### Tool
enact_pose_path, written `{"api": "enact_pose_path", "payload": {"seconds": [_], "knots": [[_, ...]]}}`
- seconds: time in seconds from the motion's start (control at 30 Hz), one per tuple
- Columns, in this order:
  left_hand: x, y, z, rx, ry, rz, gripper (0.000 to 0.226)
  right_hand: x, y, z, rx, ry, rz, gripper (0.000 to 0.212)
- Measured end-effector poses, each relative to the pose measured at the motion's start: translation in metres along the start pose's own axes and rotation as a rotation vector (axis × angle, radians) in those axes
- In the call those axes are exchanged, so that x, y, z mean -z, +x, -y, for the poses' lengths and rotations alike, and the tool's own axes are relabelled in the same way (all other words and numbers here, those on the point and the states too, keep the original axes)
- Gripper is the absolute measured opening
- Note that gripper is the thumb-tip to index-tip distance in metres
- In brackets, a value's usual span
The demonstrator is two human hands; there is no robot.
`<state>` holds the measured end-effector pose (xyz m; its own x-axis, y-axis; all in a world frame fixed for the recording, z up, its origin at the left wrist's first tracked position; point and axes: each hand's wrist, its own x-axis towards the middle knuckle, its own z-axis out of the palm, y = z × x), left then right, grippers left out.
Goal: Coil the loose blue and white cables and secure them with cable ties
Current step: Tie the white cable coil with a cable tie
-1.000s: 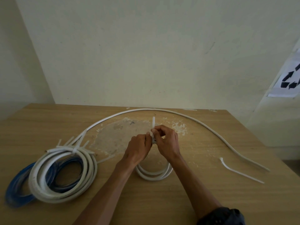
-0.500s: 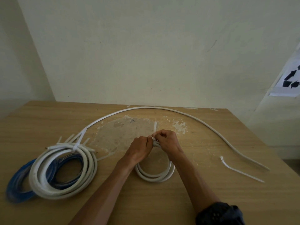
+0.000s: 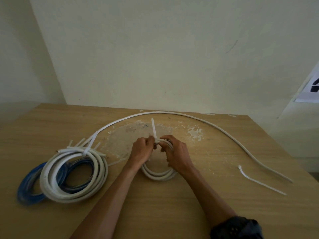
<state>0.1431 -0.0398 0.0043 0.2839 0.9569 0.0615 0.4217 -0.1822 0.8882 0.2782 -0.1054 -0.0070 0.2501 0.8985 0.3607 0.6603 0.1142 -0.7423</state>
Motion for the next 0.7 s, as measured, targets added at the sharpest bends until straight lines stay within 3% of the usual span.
{"api": "enact_pose_path", "payload": {"seconds": [0.1, 0.2, 0.27, 0.37, 0.5, 0.7], "knots": [[0.003, 0.000, -0.004, 0.018, 0.014, 0.019, 0.054, -0.003, 0.006, -0.001, 0.081, -0.109, -0.033, 0.023], [0.010, -0.001, -0.008, 0.031, 0.027, 0.019, 0.051, -0.009, 0.009, -0.001, 0.188, -0.289, -0.111, 0.046], [0.018, -0.002, -0.012, 0.027, 0.071, 0.007, 0.051, -0.013, 0.013, 0.002, 0.200, -0.294, -0.133, 0.047], [0.037, -0.005, -0.017, 0.012, 0.154, -0.012, 0.054, -0.020, 0.017, 0.013, 0.183, -0.201, -0.096, 0.031], [0.081, -0.014, -0.013, -0.060, 0.231, -0.072, 0.041, -0.042, 0.024, 0.039, 0.123, -0.015, -0.051, 0.030], [0.161, -0.033, 0.018, -0.119, 0.446, -0.403, 0.027, -0.105, 0.028, 0.114, 0.025, 0.236, 0.117, 0.030]]}}
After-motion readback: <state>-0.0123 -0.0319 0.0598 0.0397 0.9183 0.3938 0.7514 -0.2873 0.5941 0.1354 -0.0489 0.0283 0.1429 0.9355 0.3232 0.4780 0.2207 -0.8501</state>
